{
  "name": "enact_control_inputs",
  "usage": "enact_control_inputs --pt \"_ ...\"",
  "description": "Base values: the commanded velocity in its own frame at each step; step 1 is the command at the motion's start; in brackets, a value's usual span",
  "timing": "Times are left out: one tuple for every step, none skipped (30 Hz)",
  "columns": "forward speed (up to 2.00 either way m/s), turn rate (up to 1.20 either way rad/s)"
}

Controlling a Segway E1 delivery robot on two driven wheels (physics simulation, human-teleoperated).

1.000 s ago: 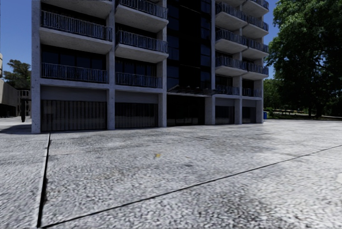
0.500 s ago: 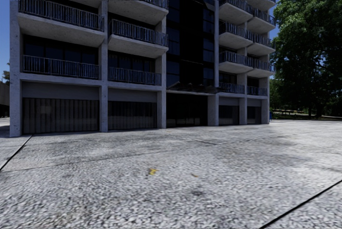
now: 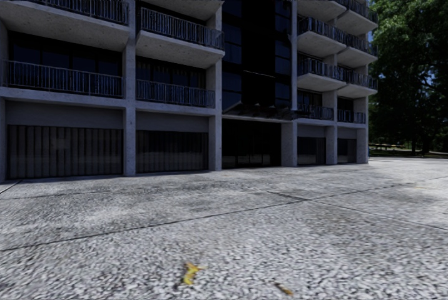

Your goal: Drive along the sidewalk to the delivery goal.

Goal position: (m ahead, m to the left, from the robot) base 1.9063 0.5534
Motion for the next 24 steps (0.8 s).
enact_control_inputs --pt "2.00 0.35" --pt "2.00 0.35" --pt "2.00 0.35" --pt "2.00 0.35" --pt "2.00 0.35" --pt "2.00 0.35" --pt "2.00 0.35" --pt "1.96 0.35" --pt "1.86 0.35" --pt "1.86 0.35" --pt "1.78 0.35" --pt "1.68 0.35" --pt "1.61 0.35" --pt "1.61 0.35" --pt "1.56 0.35" --pt "1.52 0.35" --pt "1.48 0.35" --pt "1.48 0.35" --pt "1.44 0.35" --pt "1.42 0.35" --pt "1.38 0.34" --pt "1.38 0.34" --pt "1.36 0.28" --pt "1.31 0.24"
